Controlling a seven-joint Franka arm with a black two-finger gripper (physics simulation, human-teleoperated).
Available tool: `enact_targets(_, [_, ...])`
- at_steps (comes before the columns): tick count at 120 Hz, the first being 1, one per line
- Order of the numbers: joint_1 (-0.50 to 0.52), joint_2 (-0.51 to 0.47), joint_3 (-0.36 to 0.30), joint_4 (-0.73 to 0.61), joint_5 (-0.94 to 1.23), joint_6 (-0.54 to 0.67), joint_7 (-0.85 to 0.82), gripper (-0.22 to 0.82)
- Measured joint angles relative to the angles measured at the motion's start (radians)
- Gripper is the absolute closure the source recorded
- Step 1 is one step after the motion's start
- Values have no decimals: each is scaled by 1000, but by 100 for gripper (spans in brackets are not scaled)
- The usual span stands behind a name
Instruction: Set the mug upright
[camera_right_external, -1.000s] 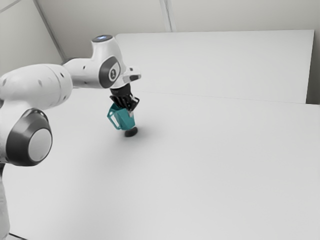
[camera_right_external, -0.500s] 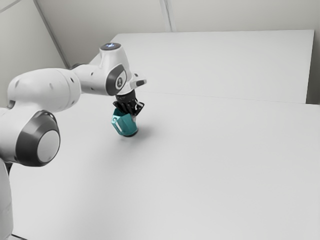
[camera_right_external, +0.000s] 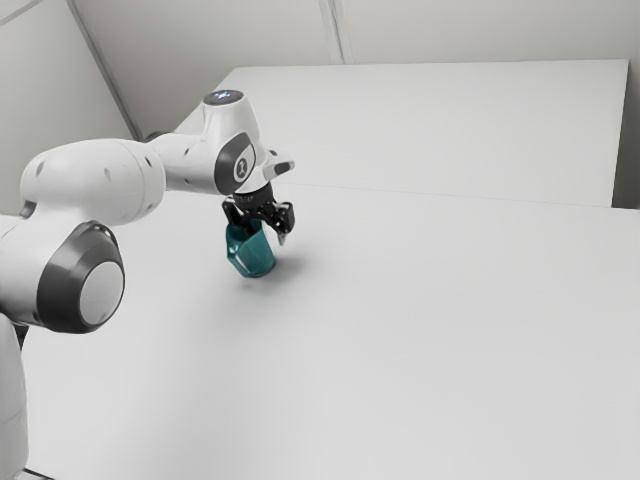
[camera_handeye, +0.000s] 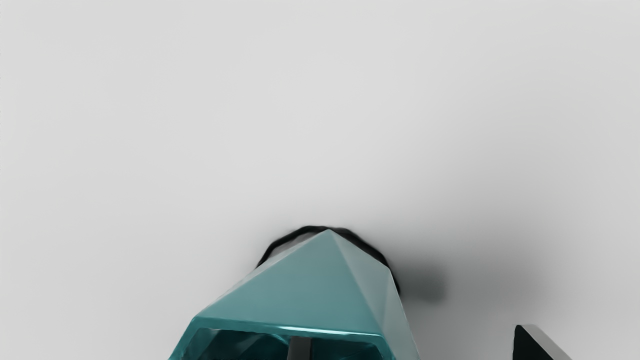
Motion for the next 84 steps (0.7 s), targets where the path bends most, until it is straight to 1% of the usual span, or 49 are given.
enact_targets(15, [-3, -13, 1, 13, 1, 0, -7, 12])
enact_targets(34, [-11, -63, 6, 21, 4, -3, -14, 7])
enact_targets(44, [-15, -129, 6, 19, 5, -16, -18, 6])
enact_targets(59, [1, -285, -4, 13, 6, -104, -24, 4])
enact_targets(64, [36, -339, -31, 11, 7, -141, -25, 4])
enact_targets(70, [98, -393, -85, 10, 24, -186, -25, 3])
enact_targets(77, [166, -441, -143, 10, 46, -234, -19, 3])
enact_targets(84, [217, -474, -175, 9, 60, -276, -4, 3])
